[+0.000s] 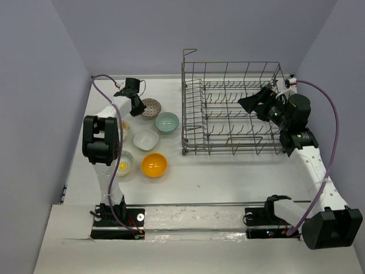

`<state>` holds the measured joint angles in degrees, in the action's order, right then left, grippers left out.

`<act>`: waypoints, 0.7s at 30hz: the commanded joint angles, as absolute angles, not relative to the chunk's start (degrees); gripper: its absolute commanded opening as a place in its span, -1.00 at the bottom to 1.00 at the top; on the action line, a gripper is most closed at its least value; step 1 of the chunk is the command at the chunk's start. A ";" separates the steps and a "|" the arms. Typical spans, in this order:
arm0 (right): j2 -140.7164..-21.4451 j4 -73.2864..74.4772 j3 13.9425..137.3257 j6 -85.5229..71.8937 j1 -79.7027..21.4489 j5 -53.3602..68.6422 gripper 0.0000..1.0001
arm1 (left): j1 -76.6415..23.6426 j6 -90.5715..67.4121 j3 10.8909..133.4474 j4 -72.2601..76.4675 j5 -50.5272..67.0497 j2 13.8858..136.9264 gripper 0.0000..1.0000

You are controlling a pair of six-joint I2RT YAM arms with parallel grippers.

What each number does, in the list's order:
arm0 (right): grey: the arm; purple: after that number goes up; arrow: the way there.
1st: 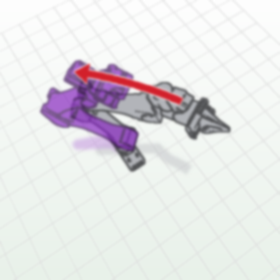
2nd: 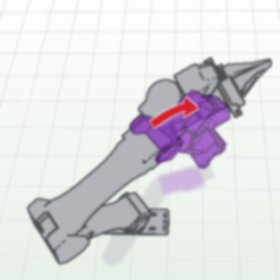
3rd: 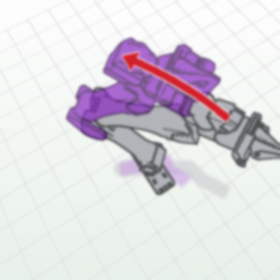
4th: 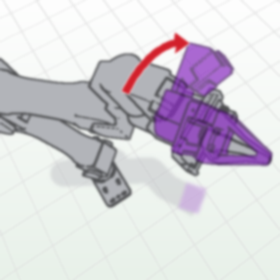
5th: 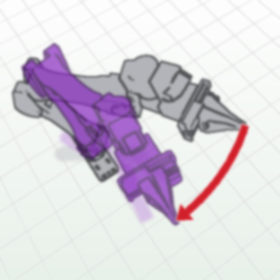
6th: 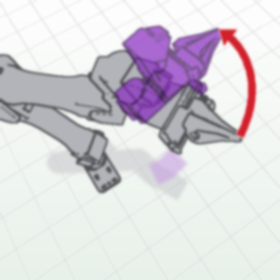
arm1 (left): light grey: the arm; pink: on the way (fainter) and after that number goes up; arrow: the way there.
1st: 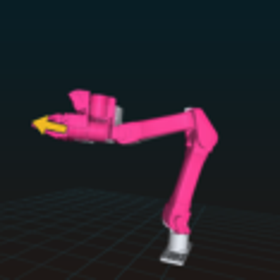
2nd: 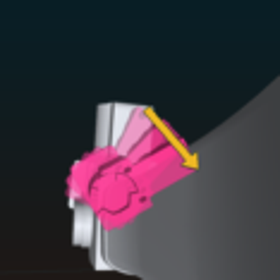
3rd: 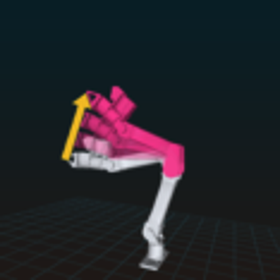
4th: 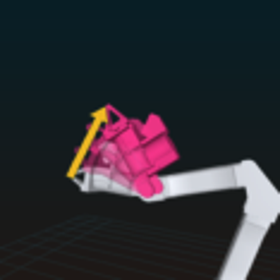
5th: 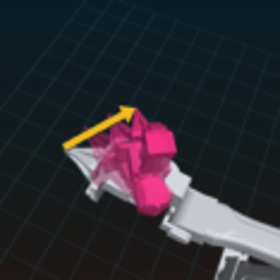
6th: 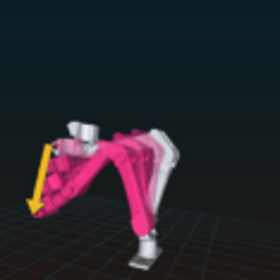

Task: Load the bowls into the dish rack

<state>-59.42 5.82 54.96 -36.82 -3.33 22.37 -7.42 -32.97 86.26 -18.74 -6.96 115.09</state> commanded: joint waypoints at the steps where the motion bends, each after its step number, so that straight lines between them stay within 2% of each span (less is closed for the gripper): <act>1: -61.34 6.49 58.27 -35.51 -2.99 23.20 1.00 | -7.65 -30.86 92.89 -20.73 -10.01 106.89 -1.00; 4: -63.98 7.73 61.34 -35.77 -2.99 23.90 0.99 | -7.65 -29.62 97.72 -22.75 -10.28 104.16 -1.00; 6: -65.47 8.08 63.36 -35.95 -2.99 25.74 0.87 | -8.08 -28.31 100.36 -23.99 -11.07 100.91 -1.00; 11: -67.32 10.89 68.90 -35.69 -3.51 25.58 0.78 | -9.84 -25.84 104.49 -25.93 -13.18 94.32 -1.00; 17: -71.36 15.90 77.86 -33.05 -9.57 20.66 0.77 | -18.27 -21.89 111.60 -30.67 -17.40 92.02 -1.00; 21: -75.23 20.56 85.06 -29.28 -17.39 11.46 0.75 | -23.72 -20.83 114.08 -31.73 -19.15 91.85 -1.00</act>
<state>-72.82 16.36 78.76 -33.43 -12.05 18.85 -19.81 -22.98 111.63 -30.52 -16.29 92.44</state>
